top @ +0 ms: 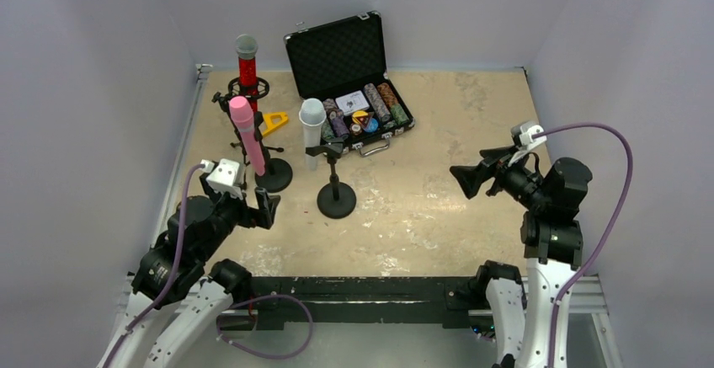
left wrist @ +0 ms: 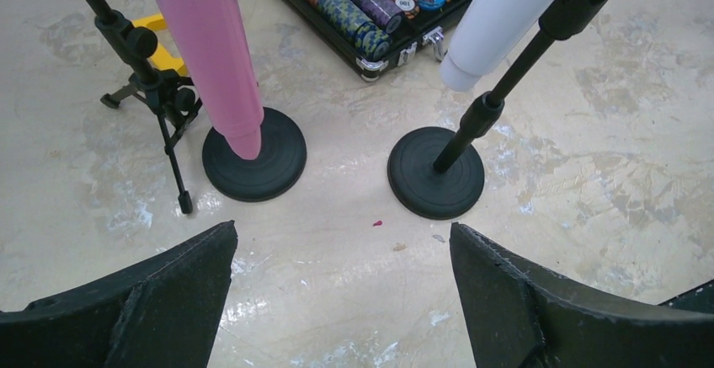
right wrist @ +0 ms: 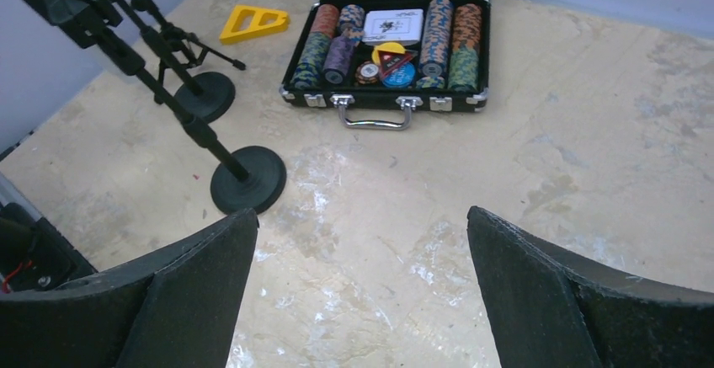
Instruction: Attach the microphones to the stand
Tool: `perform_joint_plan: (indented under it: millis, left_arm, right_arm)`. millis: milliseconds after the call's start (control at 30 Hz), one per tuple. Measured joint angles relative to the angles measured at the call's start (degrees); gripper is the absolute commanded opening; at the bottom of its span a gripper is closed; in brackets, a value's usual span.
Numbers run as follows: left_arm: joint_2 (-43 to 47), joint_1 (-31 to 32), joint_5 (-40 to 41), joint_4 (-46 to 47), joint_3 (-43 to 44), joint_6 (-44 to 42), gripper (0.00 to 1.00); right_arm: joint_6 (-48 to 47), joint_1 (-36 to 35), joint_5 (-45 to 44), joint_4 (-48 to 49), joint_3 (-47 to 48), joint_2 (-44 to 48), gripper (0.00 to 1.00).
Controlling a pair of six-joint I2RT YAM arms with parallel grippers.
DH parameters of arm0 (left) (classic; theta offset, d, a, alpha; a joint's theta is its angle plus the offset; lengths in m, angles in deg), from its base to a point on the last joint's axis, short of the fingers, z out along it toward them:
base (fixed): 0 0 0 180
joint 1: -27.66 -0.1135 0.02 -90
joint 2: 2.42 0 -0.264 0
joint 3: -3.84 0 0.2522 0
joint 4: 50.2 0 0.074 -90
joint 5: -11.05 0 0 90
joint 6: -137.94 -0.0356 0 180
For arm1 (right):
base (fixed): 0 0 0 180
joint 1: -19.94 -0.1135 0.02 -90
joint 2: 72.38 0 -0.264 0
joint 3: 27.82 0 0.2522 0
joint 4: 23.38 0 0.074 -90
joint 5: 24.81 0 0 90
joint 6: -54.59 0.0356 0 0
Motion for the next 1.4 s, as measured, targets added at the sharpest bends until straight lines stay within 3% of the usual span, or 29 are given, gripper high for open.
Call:
perform_joint_plan:
  millis: [233, 633, 1400]
  left_arm:
    - [0.5, 0.0, -1.8, 0.2, -2.4, -1.0, 1.0]
    - [0.6, 0.0, -2.1, 0.6, -2.4, -1.1, 1.0]
    - [0.3, 0.0, -2.1, 1.0, -2.4, -1.2, 1.0]
  right_arm:
    - [4.1, 0.0, -5.6, 1.8, -2.0, 1.5, 0.99]
    - [5.8, 1.1, -6.4, 6.4, -11.9, 1.8, 0.99]
    - [7.0, 1.9, -7.1, 8.1, -12.0, 2.5, 0.99]
